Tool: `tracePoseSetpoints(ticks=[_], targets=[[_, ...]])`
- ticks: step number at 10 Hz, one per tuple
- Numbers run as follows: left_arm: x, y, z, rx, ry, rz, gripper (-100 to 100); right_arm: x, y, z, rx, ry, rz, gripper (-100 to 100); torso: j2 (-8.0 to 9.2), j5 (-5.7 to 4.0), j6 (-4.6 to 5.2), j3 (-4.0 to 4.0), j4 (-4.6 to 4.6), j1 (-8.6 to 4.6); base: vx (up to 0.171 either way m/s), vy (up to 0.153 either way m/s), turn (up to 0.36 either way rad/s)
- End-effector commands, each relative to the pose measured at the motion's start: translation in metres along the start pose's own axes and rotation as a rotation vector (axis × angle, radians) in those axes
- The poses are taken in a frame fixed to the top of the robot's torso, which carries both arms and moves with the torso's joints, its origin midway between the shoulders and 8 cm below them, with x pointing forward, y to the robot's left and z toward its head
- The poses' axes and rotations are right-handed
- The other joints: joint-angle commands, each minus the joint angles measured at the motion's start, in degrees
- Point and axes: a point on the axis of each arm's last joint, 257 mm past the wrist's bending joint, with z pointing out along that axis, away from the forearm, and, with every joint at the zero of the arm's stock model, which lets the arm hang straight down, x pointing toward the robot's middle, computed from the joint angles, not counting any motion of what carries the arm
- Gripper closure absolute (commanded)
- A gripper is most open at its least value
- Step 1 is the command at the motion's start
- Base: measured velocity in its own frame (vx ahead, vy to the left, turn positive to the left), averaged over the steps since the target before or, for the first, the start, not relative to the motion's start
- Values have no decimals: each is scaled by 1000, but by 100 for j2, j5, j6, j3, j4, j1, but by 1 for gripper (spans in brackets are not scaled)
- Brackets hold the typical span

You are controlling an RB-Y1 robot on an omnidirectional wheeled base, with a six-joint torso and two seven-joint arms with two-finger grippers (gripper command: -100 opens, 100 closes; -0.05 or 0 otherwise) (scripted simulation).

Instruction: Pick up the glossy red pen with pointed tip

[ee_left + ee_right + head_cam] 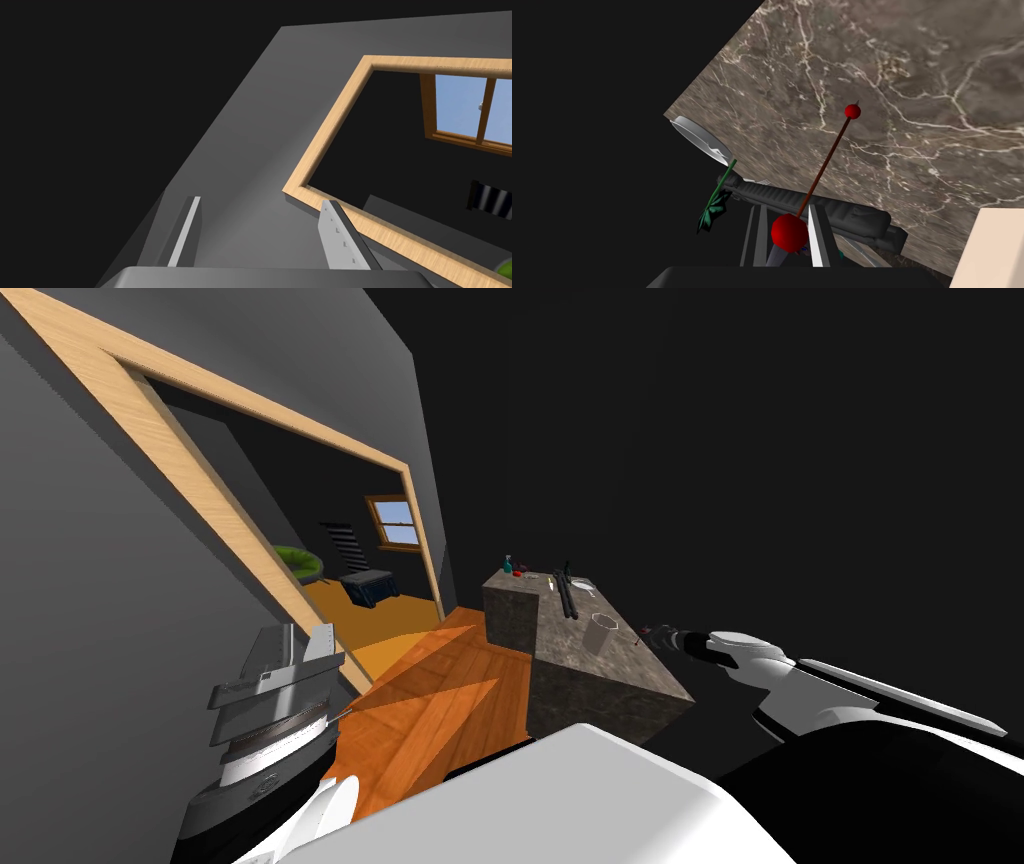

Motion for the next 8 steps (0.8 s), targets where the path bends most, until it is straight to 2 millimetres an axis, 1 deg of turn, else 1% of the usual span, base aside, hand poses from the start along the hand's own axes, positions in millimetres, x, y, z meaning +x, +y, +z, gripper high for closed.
tracePoseSetpoints(ticks=[1,2,4,5,6,7,8], targets=[[0,0,0,0,0,0,0,1,2,-2,-3,2,-3,100,0,0,0,0,0,0,43,-14,-65],[0,0,0,0,0,0,0,-4,5,0,-10,-9,-8,100,0,-2,-8,0,0,2,13,-3,-9],[0,0,0,0,0,0,0,-7,9,-1,-18,-16,-13,100,5,0,-6,2,1,9,21,-3,-71],[0,0,0,0,0,0,0,-3,9,-5,-15,-8,-13,100,5,1,-11,2,1,10,29,-6,-66],[0,0,0,0,0,0,0,-11,13,-3,-25,-23,-20,100,4,1,-6,2,1,9,28,-6,-64],[0,0,0,0,0,0,0,-6,11,-7,-17,-13,-17,100,3,1,-11,1,1,9,42,-13,-75],[0,0,0,0,0,0,0,-15,17,-5,-32,-31,-26,100,1,2,-5,0,1,7,31,-10,-59]])
